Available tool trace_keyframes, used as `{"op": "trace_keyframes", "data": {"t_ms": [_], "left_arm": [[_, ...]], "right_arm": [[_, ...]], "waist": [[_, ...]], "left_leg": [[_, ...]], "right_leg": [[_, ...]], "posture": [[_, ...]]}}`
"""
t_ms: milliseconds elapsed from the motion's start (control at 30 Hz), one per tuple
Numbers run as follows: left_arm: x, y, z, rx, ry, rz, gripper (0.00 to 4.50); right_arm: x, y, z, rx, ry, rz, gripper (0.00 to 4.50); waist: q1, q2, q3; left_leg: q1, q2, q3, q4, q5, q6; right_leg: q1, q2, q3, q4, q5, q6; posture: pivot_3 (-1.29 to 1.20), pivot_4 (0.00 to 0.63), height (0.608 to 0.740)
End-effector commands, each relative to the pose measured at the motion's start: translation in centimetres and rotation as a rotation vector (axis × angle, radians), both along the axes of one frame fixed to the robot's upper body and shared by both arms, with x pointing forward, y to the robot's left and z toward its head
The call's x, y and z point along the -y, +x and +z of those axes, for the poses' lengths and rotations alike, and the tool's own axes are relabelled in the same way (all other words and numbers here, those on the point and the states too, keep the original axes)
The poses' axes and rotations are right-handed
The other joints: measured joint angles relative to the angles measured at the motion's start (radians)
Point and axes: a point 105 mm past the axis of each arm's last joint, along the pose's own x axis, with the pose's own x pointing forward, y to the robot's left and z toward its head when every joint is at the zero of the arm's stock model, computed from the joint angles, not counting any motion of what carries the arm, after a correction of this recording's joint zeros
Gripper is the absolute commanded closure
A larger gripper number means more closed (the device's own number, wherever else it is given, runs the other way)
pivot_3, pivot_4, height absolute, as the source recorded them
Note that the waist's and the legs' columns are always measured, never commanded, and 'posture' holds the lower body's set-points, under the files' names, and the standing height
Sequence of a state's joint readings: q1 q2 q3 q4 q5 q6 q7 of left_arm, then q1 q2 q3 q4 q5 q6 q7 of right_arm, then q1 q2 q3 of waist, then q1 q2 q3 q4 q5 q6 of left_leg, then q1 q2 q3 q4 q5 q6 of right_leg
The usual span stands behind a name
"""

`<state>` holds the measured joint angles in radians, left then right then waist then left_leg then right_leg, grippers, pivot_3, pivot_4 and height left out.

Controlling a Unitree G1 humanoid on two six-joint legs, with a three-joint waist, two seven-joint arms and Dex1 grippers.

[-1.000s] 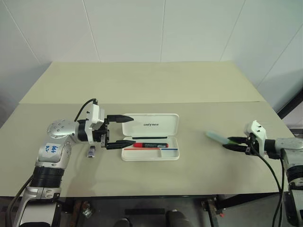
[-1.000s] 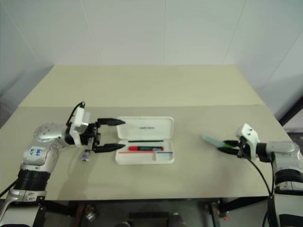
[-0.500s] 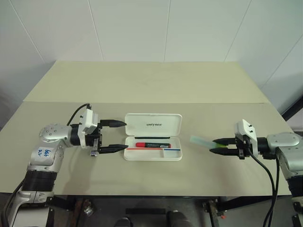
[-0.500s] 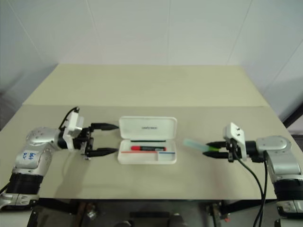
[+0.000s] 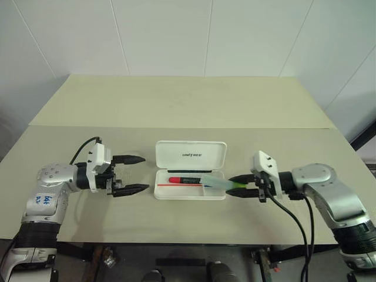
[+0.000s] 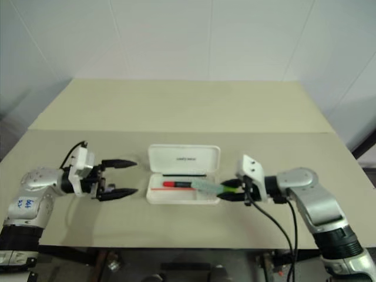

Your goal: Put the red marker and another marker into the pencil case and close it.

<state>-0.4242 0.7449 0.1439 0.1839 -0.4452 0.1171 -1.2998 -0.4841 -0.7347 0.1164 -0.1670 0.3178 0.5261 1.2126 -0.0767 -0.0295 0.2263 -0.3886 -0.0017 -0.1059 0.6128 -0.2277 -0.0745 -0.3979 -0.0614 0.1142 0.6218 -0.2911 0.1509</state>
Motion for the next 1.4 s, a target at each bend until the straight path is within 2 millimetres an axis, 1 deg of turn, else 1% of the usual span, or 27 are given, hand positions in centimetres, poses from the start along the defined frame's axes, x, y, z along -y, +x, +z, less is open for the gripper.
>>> {"op": "trace_keyframes", "data": {"t_ms": [33, 167, 367, 600, 833, 1100, 1200, 1400], "left_arm": [[-1.0, -0.2, 0.5, 0.030, 0.007, 0.037, 0.00], [-1.2, -0.4, 0.4, 0.025, 0.008, 0.048, 0.00], [-1.5, -0.7, -0.1, 0.017, 0.011, 0.066, 0.00], [-1.6, -1.0, -0.4, 0.013, 0.008, 0.083, 0.00], [-1.7, -1.2, -0.4, 0.016, 0.002, 0.096, 0.00], [-1.9, -1.3, -0.4, 0.016, 0.000, 0.107, 0.00], [-1.7, -1.3, -0.4, 0.018, -0.005, 0.108, 0.00], [-1.6, -1.2, -0.4, 0.021, -0.009, 0.110, 0.00]], "right_arm": [[-1.8, -0.2, 1.0, 0.044, 0.003, 0.045, 3.28], [-3.4, -0.1, 1.0, 0.044, -0.006, 0.065, 3.28], [-6.5, 0.5, 0.9, 0.046, -0.014, 0.107, 3.28], [-8.9, 1.2, 1.1, 0.074, -0.027, 0.156, 3.28], [-10.1, 0.7, 0.4, 0.065, -0.057, 0.224, 3.28], [-10.9, 0.3, -0.1, 0.042, -0.074, 0.260, 3.28], [-11.4, 0.5, -0.2, 0.056, -0.078, 0.265, 3.28], [-11.4, 0.8, -0.3, 0.061, -0.084, 0.260, 3.28]], "waist": [[0.001, 0.000, 0.000], [0.000, 0.000, 0.000], [-0.003, 0.000, 0.000], [-0.001, 0.000, 0.000], [-0.003, 0.000, 0.000], [-0.004, 0.000, 0.000], [-0.006, 0.000, 0.000], [-0.003, 0.000, 0.000]], "left_leg": [[0.000, 0.000, 0.000, 0.000, 0.000, 0.000], [0.000, 0.000, 0.000, -0.001, 0.000, 0.000], [-0.002, 0.001, 0.000, -0.001, -0.001, 0.000], [-0.004, 0.001, 0.000, -0.001, -0.001, 0.000], [-0.010, 0.000, 0.000, -0.001, -0.001, 0.000], [-0.012, 0.000, 0.000, 0.000, -0.001, 0.000], [-0.012, 0.000, 0.000, -0.001, -0.001, 0.000], [-0.012, 0.000, 0.000, 0.000, -0.001, 0.000]], "right_leg": [[0.000, 0.000, 0.000, 0.000, 0.000, 0.000], [-0.001, 0.000, 0.000, 0.000, 0.000, 0.000], [-0.003, 0.000, 0.000, 0.000, 0.000, -0.001], [-0.006, 0.000, -0.001, 0.001, 0.000, -0.001], [-0.015, 0.000, -0.001, 0.004, 0.000, -0.001], [-0.016, 0.000, -0.001, 0.005, 0.000, -0.001], [-0.016, 0.000, -0.001, 0.005, 0.000, -0.001], [-0.016, 0.000, -0.001, 0.004, 0.000, -0.001]], "posture": [[0.00, 0.150, 0.740], [0.00, 0.150, 0.740], [0.00, 0.150, 0.740], [0.00, 0.150, 0.740], [0.00, 0.150, 0.740], [0.00, 0.150, 0.740], [0.00, 0.150, 0.740], [0.00, 0.150, 0.740]]}}
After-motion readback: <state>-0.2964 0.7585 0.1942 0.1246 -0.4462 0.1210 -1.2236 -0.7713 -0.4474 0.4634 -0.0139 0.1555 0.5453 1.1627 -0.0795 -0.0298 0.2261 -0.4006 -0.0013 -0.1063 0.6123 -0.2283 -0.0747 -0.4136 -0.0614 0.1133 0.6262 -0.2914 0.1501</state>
